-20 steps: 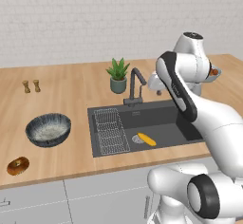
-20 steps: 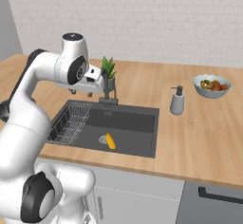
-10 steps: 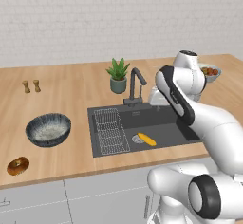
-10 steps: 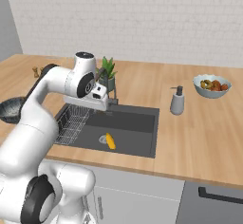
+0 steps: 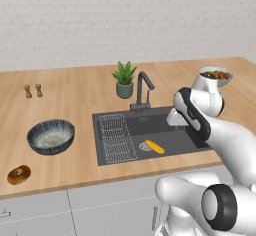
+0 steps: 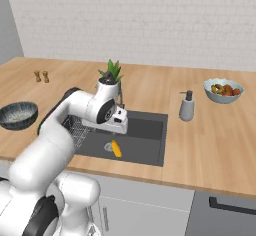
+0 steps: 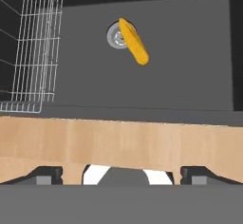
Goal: Pick the corn from the sink and place it in the bowl. Then pick the bowl and place it in the microwave. Then close the microwave door and press the start button.
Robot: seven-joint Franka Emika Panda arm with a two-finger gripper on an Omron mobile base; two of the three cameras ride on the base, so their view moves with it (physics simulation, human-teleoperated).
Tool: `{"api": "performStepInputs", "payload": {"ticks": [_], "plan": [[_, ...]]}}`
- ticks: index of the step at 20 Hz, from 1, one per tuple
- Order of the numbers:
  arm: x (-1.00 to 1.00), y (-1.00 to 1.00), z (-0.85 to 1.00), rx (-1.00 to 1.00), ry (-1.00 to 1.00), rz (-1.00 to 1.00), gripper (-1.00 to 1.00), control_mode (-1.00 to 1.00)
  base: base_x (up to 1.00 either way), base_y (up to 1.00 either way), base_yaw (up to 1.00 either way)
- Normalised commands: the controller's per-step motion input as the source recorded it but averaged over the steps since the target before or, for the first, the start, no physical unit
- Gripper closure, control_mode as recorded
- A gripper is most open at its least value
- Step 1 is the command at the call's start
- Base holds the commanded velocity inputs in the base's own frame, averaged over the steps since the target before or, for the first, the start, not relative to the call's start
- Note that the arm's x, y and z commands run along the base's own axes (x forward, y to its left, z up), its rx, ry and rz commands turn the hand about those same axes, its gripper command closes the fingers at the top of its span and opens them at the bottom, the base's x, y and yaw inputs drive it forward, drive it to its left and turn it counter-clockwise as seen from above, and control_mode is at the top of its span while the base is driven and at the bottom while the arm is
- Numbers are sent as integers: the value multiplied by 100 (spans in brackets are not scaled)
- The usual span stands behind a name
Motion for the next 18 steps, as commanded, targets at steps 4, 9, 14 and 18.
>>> {"api": "performStepInputs", "payload": {"ticks": [4,9,14,18], "plan": [[23,-16,-44,0,2,5,-100,-100,0,0,0],[46,-9,-39,0,0,1,-100,-100,0,0,0],[48,0,-51,0,0,1,-100,-100,0,0,0],[41,0,-49,0,0,2,-100,-100,0,0,0]]}}
